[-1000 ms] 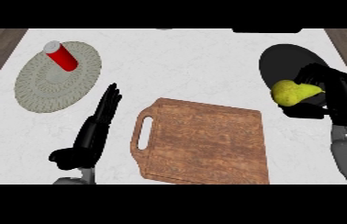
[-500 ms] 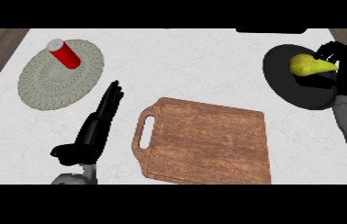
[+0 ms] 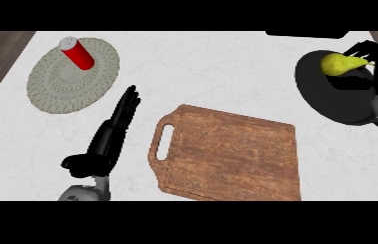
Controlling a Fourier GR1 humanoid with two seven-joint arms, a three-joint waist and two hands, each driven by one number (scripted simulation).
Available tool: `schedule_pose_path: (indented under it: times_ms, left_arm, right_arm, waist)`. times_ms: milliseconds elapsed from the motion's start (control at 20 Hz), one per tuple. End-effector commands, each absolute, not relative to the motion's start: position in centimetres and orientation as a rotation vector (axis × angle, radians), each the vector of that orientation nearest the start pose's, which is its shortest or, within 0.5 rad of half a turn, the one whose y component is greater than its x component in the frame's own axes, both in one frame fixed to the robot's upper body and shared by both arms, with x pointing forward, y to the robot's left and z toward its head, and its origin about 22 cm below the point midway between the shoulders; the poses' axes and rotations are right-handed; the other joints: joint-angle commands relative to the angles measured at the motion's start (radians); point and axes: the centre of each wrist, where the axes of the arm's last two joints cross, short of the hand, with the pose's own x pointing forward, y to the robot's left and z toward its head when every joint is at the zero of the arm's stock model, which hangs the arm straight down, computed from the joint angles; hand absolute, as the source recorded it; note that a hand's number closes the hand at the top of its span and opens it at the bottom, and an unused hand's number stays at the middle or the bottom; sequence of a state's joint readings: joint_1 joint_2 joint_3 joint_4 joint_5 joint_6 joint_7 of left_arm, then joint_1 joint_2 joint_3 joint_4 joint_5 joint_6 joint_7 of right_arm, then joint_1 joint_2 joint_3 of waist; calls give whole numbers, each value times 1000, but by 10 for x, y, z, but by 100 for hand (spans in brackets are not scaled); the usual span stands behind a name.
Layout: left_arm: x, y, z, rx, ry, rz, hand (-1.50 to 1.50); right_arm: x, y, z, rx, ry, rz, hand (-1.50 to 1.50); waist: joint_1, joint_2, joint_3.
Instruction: Pick the pear from the cutting board and place it in the pan
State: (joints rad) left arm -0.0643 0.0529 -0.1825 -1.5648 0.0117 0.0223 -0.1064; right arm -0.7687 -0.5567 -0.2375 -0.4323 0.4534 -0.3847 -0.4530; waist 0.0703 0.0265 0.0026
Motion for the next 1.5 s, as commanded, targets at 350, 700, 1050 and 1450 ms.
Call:
schedule_pose_path:
  times_ms: [350, 700, 1050, 1450]
  left_arm:
    - [254, 187, 14, -148, -1731, -185, 0]
    - [244, 189, 10, -128, -1723, -178, 0]
    - [250, 193, 12, -122, -1720, -160, 0]
    - [256, 185, 8, -97, -1713, -152, 0]
  right_arm:
    - [398, -387, 46, -710, -1447, 614, -150]
    - [394, -413, 64, -641, -1711, 272, -150]
    - [366, -469, 83, -434, -1722, 152, -150]
    - [313, -514, 58, -147, -1727, 195, -150]
  waist:
    - [25, 11, 4]
    - [4, 3, 5]
    - [-14, -2, 3]
    - [-33, -3, 4]
